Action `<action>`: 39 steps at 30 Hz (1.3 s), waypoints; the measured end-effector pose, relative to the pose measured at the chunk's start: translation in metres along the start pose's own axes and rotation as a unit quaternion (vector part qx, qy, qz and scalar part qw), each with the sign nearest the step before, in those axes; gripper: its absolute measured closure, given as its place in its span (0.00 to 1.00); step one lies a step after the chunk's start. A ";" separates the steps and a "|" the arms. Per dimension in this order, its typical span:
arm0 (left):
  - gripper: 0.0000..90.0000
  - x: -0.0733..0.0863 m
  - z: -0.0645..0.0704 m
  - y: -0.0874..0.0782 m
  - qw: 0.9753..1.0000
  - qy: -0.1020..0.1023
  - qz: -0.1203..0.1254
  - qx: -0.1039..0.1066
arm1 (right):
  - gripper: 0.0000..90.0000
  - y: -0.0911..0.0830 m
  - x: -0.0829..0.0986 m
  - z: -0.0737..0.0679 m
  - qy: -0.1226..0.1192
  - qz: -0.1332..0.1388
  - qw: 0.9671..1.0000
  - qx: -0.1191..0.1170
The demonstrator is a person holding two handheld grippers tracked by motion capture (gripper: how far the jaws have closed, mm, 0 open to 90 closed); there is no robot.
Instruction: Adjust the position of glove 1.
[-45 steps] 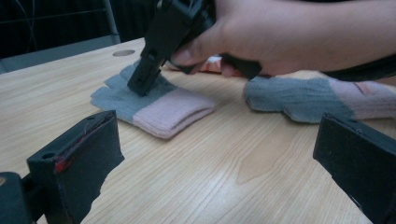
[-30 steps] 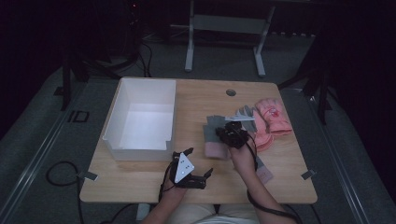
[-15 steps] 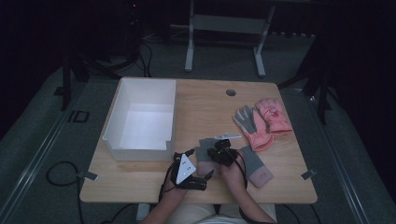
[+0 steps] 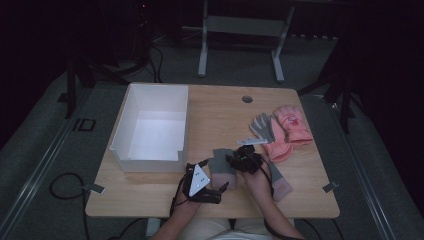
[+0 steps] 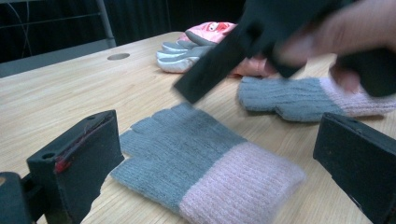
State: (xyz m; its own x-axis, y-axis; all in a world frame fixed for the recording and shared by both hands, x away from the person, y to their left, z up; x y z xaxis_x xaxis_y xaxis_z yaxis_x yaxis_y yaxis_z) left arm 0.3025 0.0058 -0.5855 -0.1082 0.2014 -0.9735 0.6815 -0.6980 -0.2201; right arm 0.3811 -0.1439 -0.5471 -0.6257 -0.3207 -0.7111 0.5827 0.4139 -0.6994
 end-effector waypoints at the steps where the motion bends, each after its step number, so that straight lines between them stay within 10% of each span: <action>1: 0.01 0.000 0.000 0.000 1.000 -0.001 0.002 0.001 | 0.68 -0.006 -0.002 0.005 -0.010 0.004 1.000 0.001; 9: 0.01 0.000 0.000 0.001 1.000 0.001 0.000 -0.002 | 0.70 -0.042 0.000 0.046 -0.039 0.010 0.999 -0.007; 20: 0.01 0.000 0.001 0.001 1.000 0.002 0.000 -0.003 | 0.67 -0.066 0.048 0.102 -0.107 -0.023 0.994 -0.030; 33: 0.01 0.000 0.002 0.002 1.000 0.005 -0.001 -0.003 | 0.68 -0.051 0.083 0.103 -0.137 -0.067 0.988 -0.035; 39: 0.01 0.000 0.002 0.002 1.000 0.007 -0.002 -0.004 | 0.87 -0.050 0.081 0.102 -0.127 -0.079 0.988 -0.024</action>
State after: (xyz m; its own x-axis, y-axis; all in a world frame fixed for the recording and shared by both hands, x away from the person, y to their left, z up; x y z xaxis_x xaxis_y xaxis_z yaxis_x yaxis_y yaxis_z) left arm 0.3022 0.0031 -0.5858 -0.1008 0.2134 -0.9718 0.6868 -0.6918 -0.2231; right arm 0.3544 -0.2770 -0.5770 -0.5537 -0.5854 -0.5922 0.4581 0.3797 -0.8037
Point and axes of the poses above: each handheld gripper's, and its own axes: y roughly forward along the jaws, x roughly out of its underside, z roughly to its right, the point moved 4 cm from there along y, roughly forward along the jaws, and after that the axes turned 1 degree about x, right-handed, at the moved point
